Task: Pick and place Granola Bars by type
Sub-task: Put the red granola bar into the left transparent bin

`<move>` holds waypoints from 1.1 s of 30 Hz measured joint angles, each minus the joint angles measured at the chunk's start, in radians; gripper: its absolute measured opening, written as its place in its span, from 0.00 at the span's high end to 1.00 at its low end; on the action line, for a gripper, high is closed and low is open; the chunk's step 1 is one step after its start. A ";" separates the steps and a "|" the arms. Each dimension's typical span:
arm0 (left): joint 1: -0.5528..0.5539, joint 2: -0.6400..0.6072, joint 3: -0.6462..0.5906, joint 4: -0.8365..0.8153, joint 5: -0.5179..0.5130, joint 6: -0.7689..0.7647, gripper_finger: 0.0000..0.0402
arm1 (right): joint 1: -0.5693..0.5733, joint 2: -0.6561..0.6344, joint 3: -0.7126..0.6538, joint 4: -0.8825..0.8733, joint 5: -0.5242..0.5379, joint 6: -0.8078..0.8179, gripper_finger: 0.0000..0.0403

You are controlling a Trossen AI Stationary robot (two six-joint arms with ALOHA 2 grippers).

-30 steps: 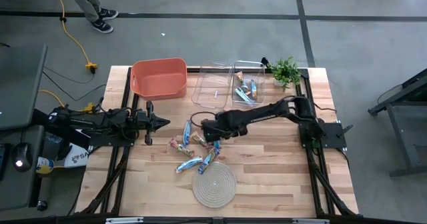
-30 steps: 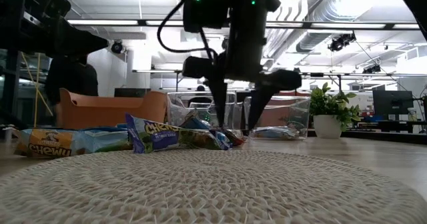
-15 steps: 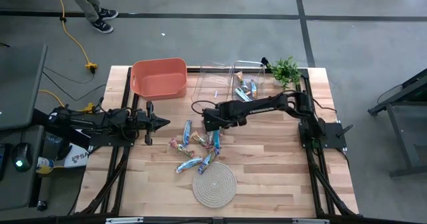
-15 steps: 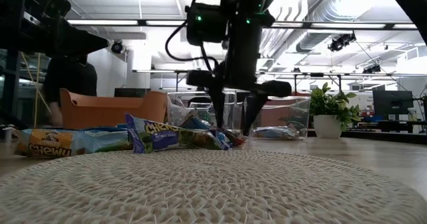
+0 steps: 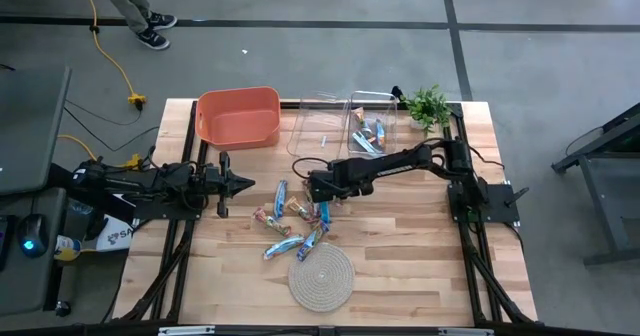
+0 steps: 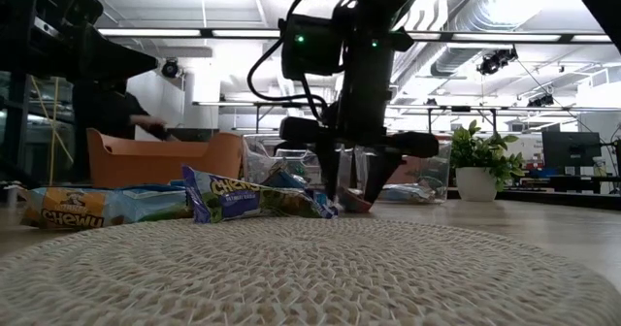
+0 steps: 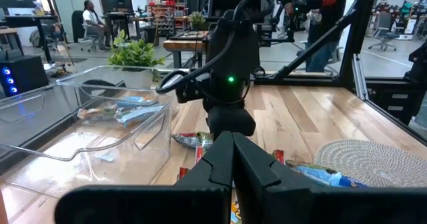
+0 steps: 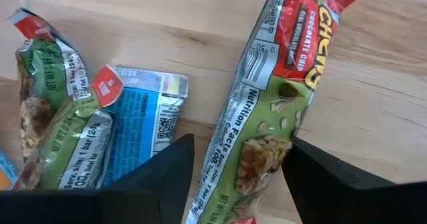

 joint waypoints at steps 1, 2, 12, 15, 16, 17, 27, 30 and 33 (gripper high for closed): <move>0.000 0.000 0.000 0.000 0.000 0.000 1.00 | 0.002 0.000 0.000 -0.001 -0.003 -0.001 0.51; 0.000 0.000 0.000 0.000 0.000 0.000 1.00 | 0.003 0.000 0.000 -0.002 -0.002 -0.002 0.52; 0.000 0.000 0.000 0.000 0.000 0.000 1.00 | 0.022 0.002 -0.001 -0.011 -0.006 -0.004 0.67; 0.000 0.000 0.000 0.000 0.000 0.000 1.00 | 0.035 0.003 -0.001 -0.013 -0.008 0.001 0.70; 0.000 0.000 0.000 0.000 0.000 0.000 1.00 | 0.041 0.003 -0.001 -0.014 -0.008 0.005 0.71; 0.000 0.000 0.000 0.000 0.000 0.000 1.00 | 0.047 0.003 -0.001 -0.014 -0.009 0.009 0.72; 0.000 0.000 0.000 0.000 -0.001 0.000 1.00 | 0.111 0.002 0.063 -0.117 -0.071 0.020 0.78; 0.000 0.000 0.000 0.000 -0.001 0.000 1.00 | 0.131 -0.017 0.092 -0.152 -0.052 0.025 0.78; 0.000 0.000 0.000 0.000 -0.001 0.000 1.00 | 0.150 -0.031 0.120 -0.179 -0.023 0.036 0.78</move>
